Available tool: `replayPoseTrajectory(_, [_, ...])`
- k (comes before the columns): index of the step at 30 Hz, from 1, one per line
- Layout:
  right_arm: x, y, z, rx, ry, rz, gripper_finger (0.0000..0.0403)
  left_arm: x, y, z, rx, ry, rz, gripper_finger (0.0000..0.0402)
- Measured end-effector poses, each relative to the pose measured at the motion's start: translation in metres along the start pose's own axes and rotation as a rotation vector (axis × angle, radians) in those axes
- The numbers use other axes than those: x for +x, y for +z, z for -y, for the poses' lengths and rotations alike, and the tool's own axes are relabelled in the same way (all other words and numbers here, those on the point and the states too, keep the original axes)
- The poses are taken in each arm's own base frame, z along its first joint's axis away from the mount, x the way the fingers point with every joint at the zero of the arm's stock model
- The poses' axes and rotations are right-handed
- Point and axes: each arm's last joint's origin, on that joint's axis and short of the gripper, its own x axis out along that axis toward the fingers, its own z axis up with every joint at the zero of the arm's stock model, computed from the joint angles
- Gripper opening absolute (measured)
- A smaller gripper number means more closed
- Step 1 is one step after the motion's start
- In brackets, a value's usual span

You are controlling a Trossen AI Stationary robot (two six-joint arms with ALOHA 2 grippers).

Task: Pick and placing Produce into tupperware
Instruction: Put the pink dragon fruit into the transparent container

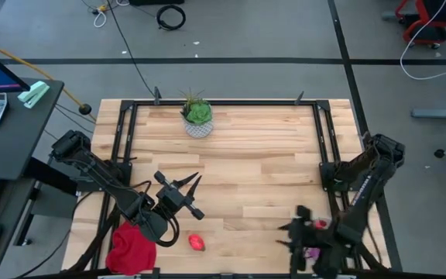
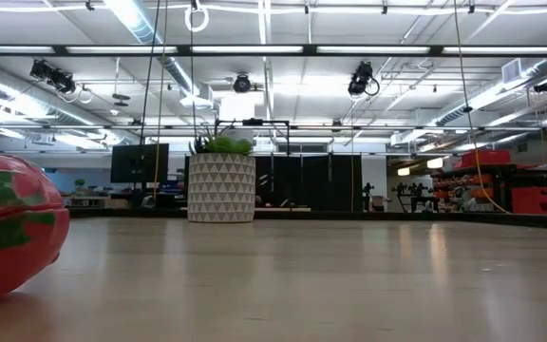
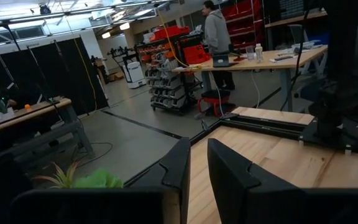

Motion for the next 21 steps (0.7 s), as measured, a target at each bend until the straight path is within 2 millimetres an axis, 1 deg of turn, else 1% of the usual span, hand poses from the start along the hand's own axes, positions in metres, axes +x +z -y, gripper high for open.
replayPoseTrajectory(4, [0.029, 0.023, -0.007, -0.085, 0.143, 0.095, 0.0190, 0.000, 0.000, 0.000, 0.000, 0.000, 0.000, 0.0060])
replayPoseTrajectory(6, [0.044, 0.032, -0.004, -0.112, 0.207, 0.135, 0.0190, 0.000, 0.000, 0.000, 0.000, 0.000, 0.000, 0.0058])
replayPoseTrajectory(9, [0.065, 0.039, 0.007, -0.147, 0.273, 0.175, 0.0193, 0.000, 0.000, 0.000, 0.000, 0.000, 0.000, 0.0058])
replayPoseTrajectory(13, [0.089, 0.042, 0.027, -0.121, 0.308, 0.163, 0.0205, 0.000, 0.000, 0.000, 0.001, 0.000, 0.000, 0.0062])
replayPoseTrajectory(16, [0.102, 0.044, 0.038, -0.060, 0.311, 0.158, 0.0217, 0.000, 0.000, 0.000, 0.002, 0.000, 0.000, 0.0066])
replayPoseTrajectory(19, [0.118, 0.043, 0.036, -0.059, 0.333, 0.144, 0.0228, 0.001, 0.000, 0.000, 0.003, 0.003, -0.001, 0.0066])
replayPoseTrajectory(21, [0.130, 0.044, 0.025, -0.081, 0.368, 0.148, 0.0232, 0.003, 0.000, 0.000, 0.005, 0.008, -0.001, 0.0064])
